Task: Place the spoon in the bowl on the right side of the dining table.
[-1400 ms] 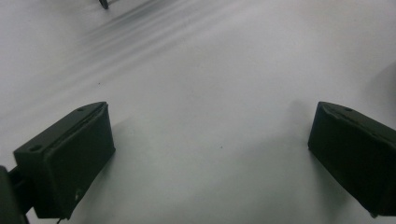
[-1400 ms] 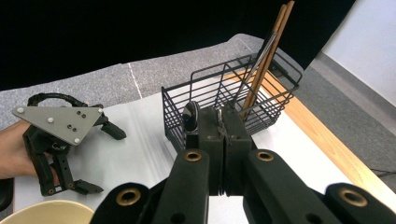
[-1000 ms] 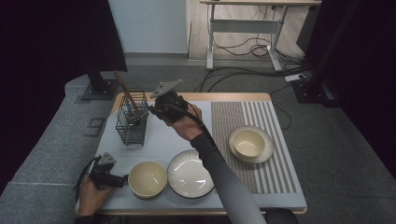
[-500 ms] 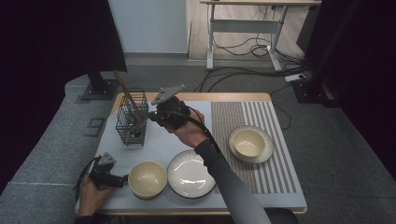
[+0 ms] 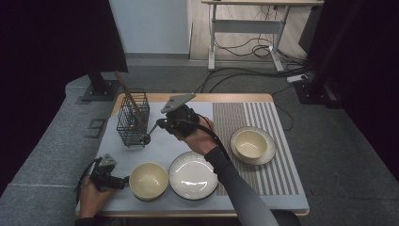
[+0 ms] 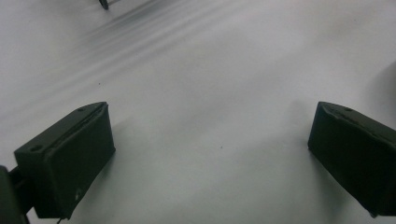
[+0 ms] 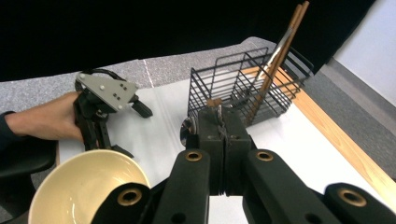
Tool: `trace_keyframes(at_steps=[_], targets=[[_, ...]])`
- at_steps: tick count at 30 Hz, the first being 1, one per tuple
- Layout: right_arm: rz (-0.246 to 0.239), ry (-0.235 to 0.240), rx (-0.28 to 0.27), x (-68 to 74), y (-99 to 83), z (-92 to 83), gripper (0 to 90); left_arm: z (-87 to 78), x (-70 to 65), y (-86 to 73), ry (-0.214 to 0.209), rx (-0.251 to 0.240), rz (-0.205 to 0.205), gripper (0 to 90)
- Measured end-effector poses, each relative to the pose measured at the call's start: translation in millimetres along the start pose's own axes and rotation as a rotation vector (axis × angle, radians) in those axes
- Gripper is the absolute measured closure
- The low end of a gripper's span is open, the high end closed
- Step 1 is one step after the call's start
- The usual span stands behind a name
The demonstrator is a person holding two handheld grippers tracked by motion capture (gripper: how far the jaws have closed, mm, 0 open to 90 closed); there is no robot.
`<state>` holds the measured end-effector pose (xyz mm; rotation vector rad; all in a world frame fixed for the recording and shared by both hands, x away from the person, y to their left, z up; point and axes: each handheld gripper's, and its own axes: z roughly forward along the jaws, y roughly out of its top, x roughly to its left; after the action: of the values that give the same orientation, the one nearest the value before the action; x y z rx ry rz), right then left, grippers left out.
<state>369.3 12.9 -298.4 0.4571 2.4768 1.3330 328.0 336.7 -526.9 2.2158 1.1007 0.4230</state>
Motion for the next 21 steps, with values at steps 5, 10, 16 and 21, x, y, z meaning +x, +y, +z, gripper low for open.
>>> trace_keyframes(at_steps=[5, 10, 16, 21], targets=[[0.013, -0.026, 0.008, -7.1, -11.5, -6.2, 89.5, 0.0, 0.0, 0.0, 0.0, 0.0, 0.0, 0.0], [0.03, -0.05, 0.01, -15.6, -23.2, -13.4, 89.5, 0.1, 0.1, 0.0, 0.001, 0.0, 0.0, 0.0], [0.051, -0.076, 0.016, -24.0, -36.5, -21.7, 89.5, 0.0, 0.1, 0.0, 0.0, 0.001, 0.001, 0.0], [0.071, -0.094, 0.02, -30.0, -46.3, -29.3, 89.5, 0.0, 0.1, 0.0, 0.001, 0.001, 0.001, 0.0]])
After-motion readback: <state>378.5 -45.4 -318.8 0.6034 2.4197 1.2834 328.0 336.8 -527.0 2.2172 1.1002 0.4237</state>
